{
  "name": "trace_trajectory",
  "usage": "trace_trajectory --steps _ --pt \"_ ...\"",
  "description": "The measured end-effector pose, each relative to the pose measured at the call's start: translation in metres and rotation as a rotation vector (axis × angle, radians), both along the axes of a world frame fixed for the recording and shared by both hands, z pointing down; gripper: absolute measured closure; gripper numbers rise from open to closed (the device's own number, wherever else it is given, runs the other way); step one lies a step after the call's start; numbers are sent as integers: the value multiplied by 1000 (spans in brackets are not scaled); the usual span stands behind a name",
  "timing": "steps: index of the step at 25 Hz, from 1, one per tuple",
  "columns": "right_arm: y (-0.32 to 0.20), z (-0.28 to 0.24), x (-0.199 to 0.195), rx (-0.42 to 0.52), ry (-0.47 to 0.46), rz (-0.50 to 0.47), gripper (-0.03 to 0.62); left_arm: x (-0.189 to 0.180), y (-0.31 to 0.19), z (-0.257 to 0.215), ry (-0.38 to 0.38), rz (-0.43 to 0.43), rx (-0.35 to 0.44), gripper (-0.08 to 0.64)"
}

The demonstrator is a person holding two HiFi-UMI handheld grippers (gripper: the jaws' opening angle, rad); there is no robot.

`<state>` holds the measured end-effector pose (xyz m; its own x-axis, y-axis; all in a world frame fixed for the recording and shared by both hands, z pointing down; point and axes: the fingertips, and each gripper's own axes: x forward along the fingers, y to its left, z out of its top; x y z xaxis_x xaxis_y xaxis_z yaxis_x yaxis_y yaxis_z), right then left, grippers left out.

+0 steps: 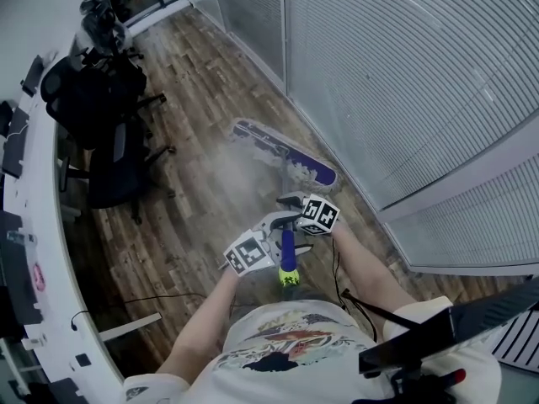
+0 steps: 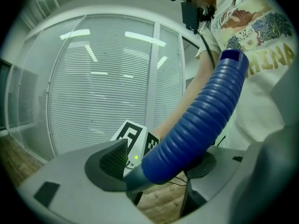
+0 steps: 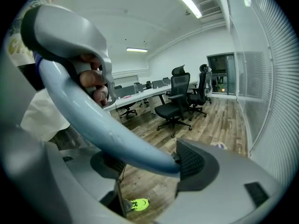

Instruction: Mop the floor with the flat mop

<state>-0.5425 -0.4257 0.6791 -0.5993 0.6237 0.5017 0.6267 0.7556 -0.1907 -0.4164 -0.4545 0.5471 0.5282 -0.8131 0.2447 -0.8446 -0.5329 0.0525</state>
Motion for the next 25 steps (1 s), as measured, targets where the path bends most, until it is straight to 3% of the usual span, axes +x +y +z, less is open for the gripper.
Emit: trace_trajectory --steps 10,19,25 --pt "84 -1 73 -11 -1 45 311 73 87 -4 9 20 13 259" --pt "246 -8 174 -39 -26 99 311 171 255 -12 61 -4 44 259" --pt "351 -11 253 -46 -25 89 311 249 359 -14 66 -4 24 259"
